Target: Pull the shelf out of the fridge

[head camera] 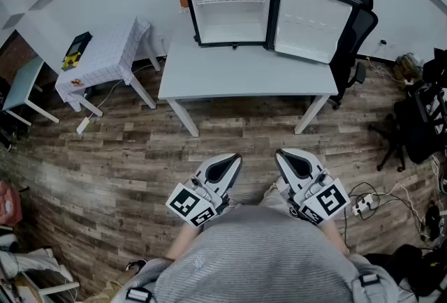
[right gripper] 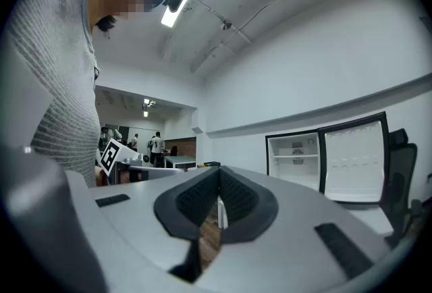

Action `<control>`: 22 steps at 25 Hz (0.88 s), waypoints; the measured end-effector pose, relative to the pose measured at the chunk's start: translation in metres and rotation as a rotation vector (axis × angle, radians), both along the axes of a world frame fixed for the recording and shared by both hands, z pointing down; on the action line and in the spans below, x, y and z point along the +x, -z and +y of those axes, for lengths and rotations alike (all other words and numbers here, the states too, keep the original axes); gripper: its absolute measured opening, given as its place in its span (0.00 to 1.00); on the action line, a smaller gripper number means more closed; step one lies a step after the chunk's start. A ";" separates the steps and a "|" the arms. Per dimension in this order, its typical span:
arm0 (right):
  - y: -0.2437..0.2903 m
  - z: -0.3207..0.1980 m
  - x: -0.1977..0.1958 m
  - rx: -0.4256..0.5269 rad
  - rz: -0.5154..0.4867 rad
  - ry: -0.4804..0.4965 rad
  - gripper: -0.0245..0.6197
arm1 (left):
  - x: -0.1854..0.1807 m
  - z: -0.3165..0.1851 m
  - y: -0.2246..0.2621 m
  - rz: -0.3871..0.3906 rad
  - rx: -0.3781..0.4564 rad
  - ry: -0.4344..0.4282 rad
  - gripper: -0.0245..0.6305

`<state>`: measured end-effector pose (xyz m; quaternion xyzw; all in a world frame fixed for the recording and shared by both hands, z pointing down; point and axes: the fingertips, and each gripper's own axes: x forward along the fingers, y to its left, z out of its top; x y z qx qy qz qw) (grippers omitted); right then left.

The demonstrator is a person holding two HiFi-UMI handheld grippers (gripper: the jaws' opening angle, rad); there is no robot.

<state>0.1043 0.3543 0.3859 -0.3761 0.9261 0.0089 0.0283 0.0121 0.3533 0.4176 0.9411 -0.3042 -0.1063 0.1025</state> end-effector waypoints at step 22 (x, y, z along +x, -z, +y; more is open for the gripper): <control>-0.006 -0.005 0.006 -0.041 -0.001 -0.021 0.06 | 0.011 -0.007 -0.002 -0.007 -0.007 -0.035 0.05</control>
